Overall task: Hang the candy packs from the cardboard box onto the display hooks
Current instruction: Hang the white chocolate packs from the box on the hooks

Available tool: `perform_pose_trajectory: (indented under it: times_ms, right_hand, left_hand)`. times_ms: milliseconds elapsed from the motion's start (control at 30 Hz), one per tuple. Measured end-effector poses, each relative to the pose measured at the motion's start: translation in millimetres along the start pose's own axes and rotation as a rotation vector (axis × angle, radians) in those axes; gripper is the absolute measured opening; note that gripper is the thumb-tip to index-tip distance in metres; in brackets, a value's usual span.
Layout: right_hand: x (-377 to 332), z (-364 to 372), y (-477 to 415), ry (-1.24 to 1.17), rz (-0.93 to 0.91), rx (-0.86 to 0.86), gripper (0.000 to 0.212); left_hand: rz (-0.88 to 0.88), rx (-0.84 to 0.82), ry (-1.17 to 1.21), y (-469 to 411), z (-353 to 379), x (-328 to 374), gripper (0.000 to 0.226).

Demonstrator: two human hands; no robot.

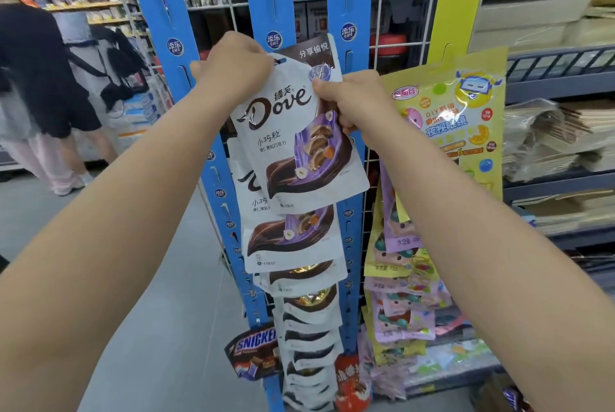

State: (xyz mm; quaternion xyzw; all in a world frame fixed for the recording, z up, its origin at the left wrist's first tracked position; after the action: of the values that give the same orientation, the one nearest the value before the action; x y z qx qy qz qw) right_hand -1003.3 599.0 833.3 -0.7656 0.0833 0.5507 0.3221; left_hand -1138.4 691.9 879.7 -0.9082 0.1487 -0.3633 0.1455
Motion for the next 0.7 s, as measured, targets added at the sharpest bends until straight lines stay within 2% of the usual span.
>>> perform_pose_trajectory:
  times_ms: [100, 233, 300, 533, 700]
  right_hand:
    - [1, 1, -1, 0.031, 0.034, -0.017, 0.040]
    - [3, 3, 1, 0.092, 0.084, -0.085, 0.037]
    - [3, 4, 2, 0.132, 0.105, -0.125, 0.034]
    - [21, 14, 14, 0.220, 0.177, -0.189, 0.036]
    - [30, 14, 23, 0.284, 0.210, -0.229, 0.042]
  left_hand:
    - [-0.008, 0.024, -0.064, 1, 0, 2, 0.015]
    - [0.088, 0.073, -0.147, 14, 5, 3, 0.016]
    - [0.135, 0.136, -0.115, 20, 7, -1, 0.007]
    - [0.249, 0.271, -0.123, 26, 12, -23, 0.041]
    - [0.314, 0.367, -0.233, 36, 13, -35, 0.035]
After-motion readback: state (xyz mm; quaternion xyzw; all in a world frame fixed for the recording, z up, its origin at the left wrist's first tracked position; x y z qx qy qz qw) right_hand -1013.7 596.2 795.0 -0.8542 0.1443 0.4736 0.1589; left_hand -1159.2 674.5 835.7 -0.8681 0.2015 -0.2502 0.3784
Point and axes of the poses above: each hand's wrist, its own y-axis away from the middle knuckle, its own z-axis out of the palm, x = y × z, the point moved 3 cm from there along -y, towards the middle knuckle, and after that the axes turned 10 degrees about -z, right-handed, at the moved point
